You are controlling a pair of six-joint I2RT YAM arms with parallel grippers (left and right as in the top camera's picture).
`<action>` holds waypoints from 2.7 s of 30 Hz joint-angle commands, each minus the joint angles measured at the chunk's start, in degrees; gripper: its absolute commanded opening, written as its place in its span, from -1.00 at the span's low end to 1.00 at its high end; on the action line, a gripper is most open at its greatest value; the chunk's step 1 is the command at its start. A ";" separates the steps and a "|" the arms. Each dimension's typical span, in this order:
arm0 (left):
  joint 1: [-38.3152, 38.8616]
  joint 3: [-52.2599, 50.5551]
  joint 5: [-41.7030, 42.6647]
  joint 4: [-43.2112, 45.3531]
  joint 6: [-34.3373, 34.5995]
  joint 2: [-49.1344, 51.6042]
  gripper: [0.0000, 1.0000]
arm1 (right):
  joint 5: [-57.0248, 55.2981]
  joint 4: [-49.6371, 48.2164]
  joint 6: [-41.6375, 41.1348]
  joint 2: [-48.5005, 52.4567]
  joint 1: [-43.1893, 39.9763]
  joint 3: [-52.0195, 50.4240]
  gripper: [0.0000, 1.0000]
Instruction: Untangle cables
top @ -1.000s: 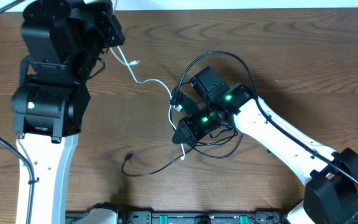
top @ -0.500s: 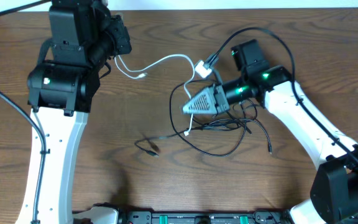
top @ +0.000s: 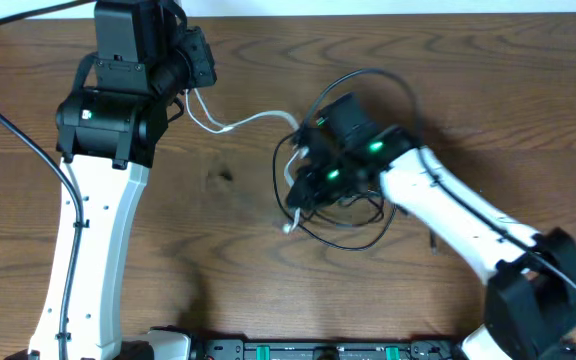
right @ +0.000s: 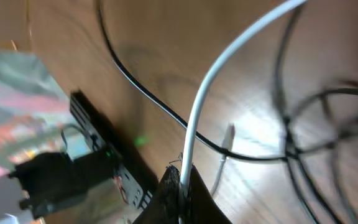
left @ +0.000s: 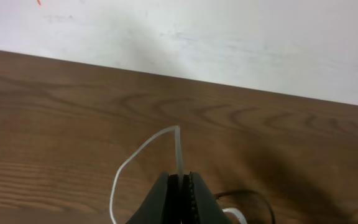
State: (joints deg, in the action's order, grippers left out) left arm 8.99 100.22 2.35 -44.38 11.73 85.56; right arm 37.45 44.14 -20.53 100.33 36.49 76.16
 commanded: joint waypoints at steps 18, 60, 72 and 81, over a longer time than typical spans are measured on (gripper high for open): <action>-0.20 -0.26 -0.90 -3.39 -1.05 0.28 -0.85 | 17.07 0.70 9.90 0.66 -2.80 0.22 -0.98; 4.26 -1.53 5.11 1.05 -1.25 3.23 -0.85 | 43.87 -61.02 -30.25 0.83 -25.73 0.46 -0.97; 11.67 -1.55 6.19 7.21 -0.55 5.68 -0.85 | 15.63 -23.30 -1.86 0.59 -29.70 0.50 -0.97; 21.05 -1.53 12.61 20.48 2.51 17.94 -0.86 | -8.85 1.97 8.66 -12.20 -38.69 0.61 -0.98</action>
State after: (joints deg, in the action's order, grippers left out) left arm 26.26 98.80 9.76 -28.03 13.28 99.96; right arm 40.10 42.46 -16.86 95.24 0.10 76.38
